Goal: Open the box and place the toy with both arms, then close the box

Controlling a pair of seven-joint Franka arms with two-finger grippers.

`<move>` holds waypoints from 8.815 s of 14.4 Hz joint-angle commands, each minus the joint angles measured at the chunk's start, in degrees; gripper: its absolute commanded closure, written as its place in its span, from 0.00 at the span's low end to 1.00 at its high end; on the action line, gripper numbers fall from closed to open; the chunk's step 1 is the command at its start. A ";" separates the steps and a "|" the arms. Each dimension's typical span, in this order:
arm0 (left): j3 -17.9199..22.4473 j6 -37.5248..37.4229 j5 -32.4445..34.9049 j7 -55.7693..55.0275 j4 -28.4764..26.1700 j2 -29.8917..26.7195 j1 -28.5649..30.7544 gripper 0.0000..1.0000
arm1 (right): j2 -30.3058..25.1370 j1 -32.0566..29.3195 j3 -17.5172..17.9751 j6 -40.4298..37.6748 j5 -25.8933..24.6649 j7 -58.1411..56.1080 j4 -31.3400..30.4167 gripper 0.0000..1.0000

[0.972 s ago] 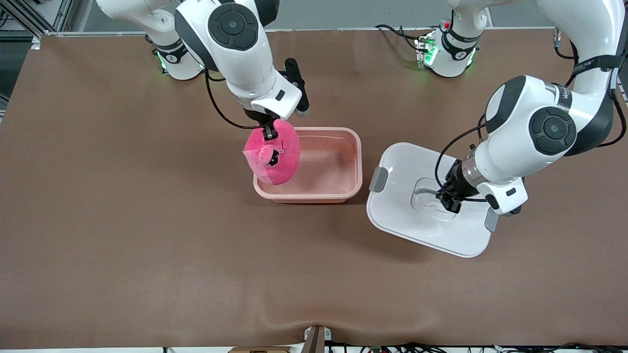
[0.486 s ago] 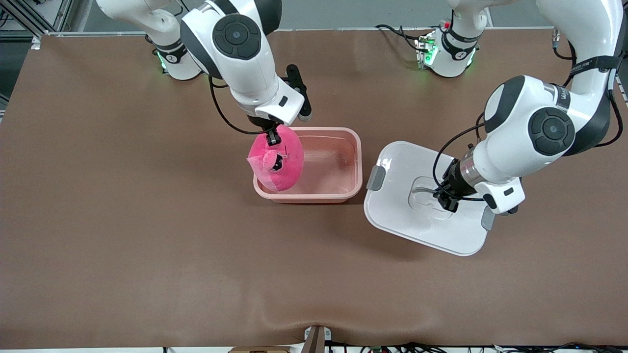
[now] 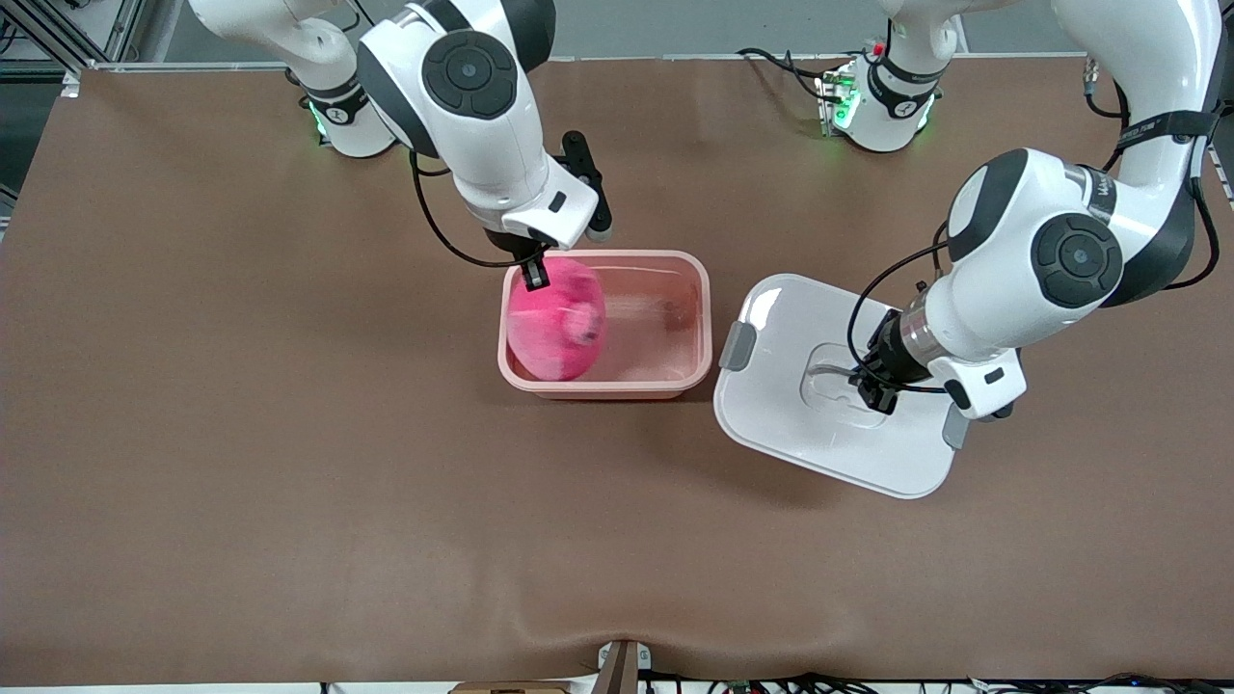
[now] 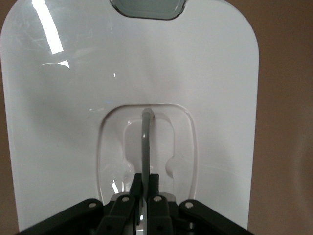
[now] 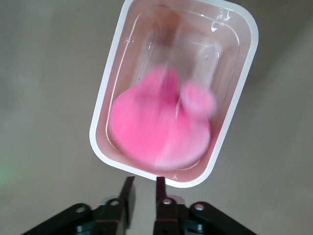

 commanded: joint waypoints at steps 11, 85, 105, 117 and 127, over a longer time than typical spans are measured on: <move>-0.65 -0.34 -0.87 -12.26 0.32 -0.86 -7.76 1.00 | -4.38 -18.24 -0.59 -11.11 -0.02 7.27 0.78 0.00; -0.13 14.61 31.12 -78.28 -3.46 10.56 -36.78 1.00 | -19.42 -29.95 -19.66 -6.38 2.70 60.56 -11.52 0.00; -0.04 14.61 31.03 -84.35 -1.17 11.44 -37.40 1.00 | -19.34 -31.17 -19.92 -6.56 2.70 59.86 -11.34 0.00; 0.05 11.45 31.83 -80.76 -0.99 10.05 -37.22 0.00 | -19.42 -31.09 -19.83 -6.82 2.70 59.95 -11.52 0.00; -0.21 -2.78 18.39 -51.87 4.28 1.61 -31.87 0.00 | -19.42 -30.73 -19.75 -6.47 3.41 59.86 -11.52 0.00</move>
